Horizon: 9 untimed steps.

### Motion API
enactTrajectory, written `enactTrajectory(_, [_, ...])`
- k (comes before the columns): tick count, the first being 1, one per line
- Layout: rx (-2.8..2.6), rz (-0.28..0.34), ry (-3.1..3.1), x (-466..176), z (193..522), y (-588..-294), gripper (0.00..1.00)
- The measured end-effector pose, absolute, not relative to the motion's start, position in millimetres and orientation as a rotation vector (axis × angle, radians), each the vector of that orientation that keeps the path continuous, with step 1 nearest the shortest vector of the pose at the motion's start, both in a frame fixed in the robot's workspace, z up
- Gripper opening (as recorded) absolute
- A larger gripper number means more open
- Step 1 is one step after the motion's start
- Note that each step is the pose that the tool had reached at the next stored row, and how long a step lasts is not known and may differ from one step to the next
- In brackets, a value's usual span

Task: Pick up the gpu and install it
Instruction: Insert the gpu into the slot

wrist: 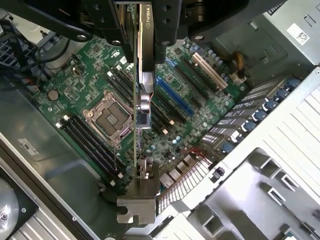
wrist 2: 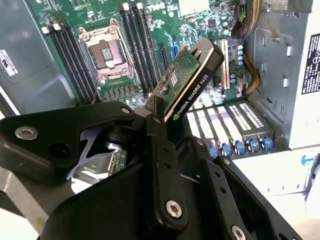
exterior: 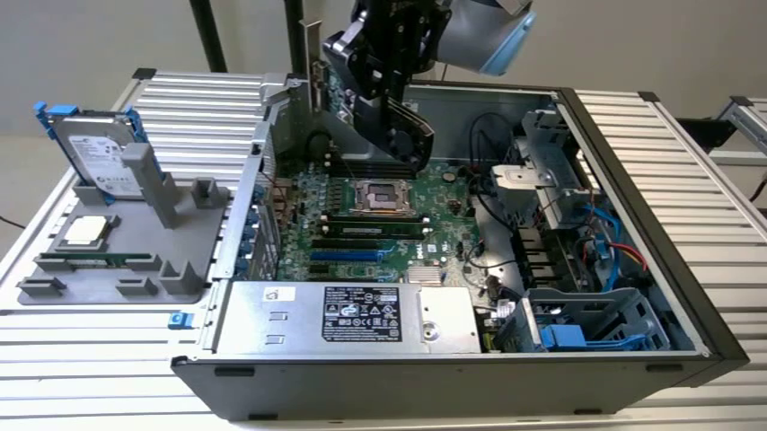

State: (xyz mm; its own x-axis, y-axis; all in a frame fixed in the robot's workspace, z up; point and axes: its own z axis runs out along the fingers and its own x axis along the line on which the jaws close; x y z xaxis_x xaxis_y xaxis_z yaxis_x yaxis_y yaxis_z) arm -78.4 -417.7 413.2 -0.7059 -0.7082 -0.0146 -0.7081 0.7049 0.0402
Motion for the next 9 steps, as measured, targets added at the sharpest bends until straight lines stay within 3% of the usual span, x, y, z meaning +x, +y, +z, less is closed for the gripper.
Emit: enactTrajectory(9, [1.24,-0.067,-2.883,-77.6,413.1,-417.7,0.0])
